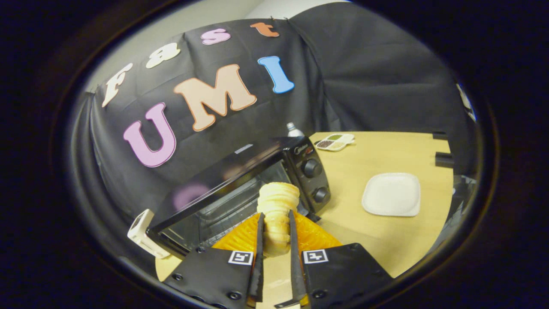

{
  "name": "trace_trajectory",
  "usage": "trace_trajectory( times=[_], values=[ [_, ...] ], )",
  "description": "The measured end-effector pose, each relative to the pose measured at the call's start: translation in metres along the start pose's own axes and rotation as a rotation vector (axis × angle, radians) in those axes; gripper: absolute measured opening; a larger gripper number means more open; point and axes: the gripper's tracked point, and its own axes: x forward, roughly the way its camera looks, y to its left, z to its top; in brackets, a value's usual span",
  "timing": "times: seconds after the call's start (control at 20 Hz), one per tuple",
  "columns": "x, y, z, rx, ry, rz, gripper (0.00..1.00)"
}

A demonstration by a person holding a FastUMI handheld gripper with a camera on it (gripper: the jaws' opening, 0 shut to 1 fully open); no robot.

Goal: Open the toaster oven, put the food inside, and close the toaster oven door.

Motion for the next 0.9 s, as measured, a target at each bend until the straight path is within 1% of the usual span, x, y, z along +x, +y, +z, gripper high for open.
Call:
trace_trajectory(
  times=[0.1, 0.25, 0.45, 0.7, 0.8, 0.9],
  values=[
    [0.006, 0.016, -0.009, 0.050, 0.029, 0.036, 0.28],
    [0.017, 0.030, -0.020, 0.112, 0.066, 0.062, 0.28],
    [0.034, 0.055, -0.026, 0.228, 0.064, 0.171, 0.29],
    [0.054, 0.072, -0.037, 0.298, 0.081, 0.235, 0.30],
    [0.061, 0.077, -0.037, 0.367, 0.089, 0.269, 0.31],
    [0.068, 0.075, -0.038, 0.411, 0.089, 0.277, 0.32]
  ],
)
